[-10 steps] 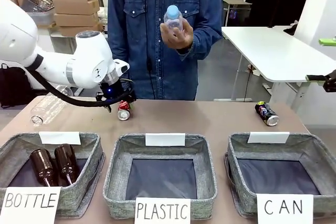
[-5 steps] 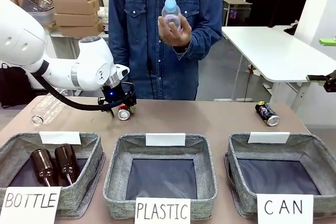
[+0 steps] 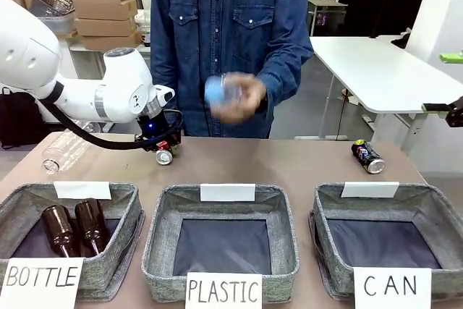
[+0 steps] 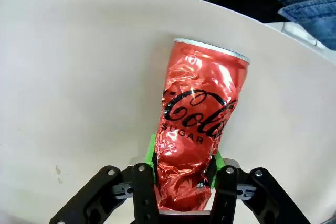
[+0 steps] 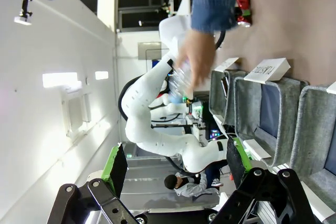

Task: Sort the can waste into the basket.
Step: Pick up the can waste from the table and place it in the right Fabric basket.

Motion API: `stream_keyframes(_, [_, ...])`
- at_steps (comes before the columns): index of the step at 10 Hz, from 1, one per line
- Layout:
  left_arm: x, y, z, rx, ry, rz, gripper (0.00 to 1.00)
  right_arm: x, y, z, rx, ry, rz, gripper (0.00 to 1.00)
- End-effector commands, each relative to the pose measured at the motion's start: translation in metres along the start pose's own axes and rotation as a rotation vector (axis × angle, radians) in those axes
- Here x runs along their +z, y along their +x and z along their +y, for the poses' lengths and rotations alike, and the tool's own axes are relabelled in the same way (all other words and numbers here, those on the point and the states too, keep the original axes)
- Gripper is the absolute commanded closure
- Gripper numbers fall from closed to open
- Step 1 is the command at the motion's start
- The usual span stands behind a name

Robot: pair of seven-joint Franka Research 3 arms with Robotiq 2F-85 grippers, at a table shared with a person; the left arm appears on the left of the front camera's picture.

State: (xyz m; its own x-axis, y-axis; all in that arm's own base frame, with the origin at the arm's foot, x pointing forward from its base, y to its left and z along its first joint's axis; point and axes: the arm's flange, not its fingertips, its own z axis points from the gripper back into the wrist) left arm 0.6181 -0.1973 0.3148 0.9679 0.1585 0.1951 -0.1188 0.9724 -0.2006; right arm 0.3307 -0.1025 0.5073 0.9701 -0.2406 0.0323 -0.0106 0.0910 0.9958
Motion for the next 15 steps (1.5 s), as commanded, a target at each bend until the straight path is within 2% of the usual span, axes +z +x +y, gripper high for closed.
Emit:
stream_keyframes(1, [0.011, 0.004, 0.020, 0.011, -0.027, -0.022, 1.00, 0.000, 0.001, 0.001, 0.025, 0.018, 0.001, 0.00])
stream_keyframes(2, [0.019, 0.011, 0.037, 0.000, -0.068, 0.014, 1.00, 0.000, 0.001, 0.001, 0.025, 0.018, 0.001, 0.00])
stream_keyframes(3, [0.030, 0.021, 0.066, -0.109, -0.169, 0.138, 1.00, 0.000, 0.001, 0.001, 0.025, 0.018, 0.001, 0.00])
stream_keyframes(4, [0.042, 0.029, 0.100, -0.221, -0.319, 0.272, 1.00, 0.000, 0.001, 0.001, 0.025, 0.018, 0.001, 0.00])
stream_keyframes(5, [0.056, 0.033, 0.134, -0.217, -0.448, 0.316, 1.00, 0.000, 0.001, 0.001, 0.025, 0.018, 0.001, 0.00])
stream_keyframes(7, [0.104, 0.018, 0.195, -0.190, -0.644, 0.309, 1.00, 0.000, 0.001, 0.001, 0.025, 0.018, 0.001, 0.00])
stream_keyframes(9, [0.162, -0.017, 0.242, -0.285, -0.643, 0.262, 1.00, 0.000, 0.001, 0.001, 0.025, 0.018, 0.001, 0.00])
stream_keyframes(10, [0.192, -0.040, 0.259, -0.350, -0.685, 0.198, 1.00, 0.000, 0.001, 0.001, 0.025, 0.018, 0.001, 0.00])
stream_keyframes(11, [0.220, -0.074, 0.264, -0.459, -0.757, 0.126, 1.00, 0.000, 0.001, 0.001, 0.025, 0.018, 0.001, 0.00])
stream_keyframes(12, [0.243, -0.125, 0.248, -0.568, -0.791, 0.007, 1.00, 0.000, 0.001, 0.001, 0.025, 0.018, 0.001, 0.00])
stream_keyframes(13, [0.255, -0.167, 0.225, -0.644, -0.740, -0.076, 1.00, 0.000, 0.001, 0.001, 0.025, 0.018, 0.001, 0.00])
stream_keyframes(15, [0.266, -0.235, 0.169, -0.823, -0.695, -0.169, 1.00, 0.000, 0.001, 0.001, 0.025, 0.018, 0.001, 0.00])
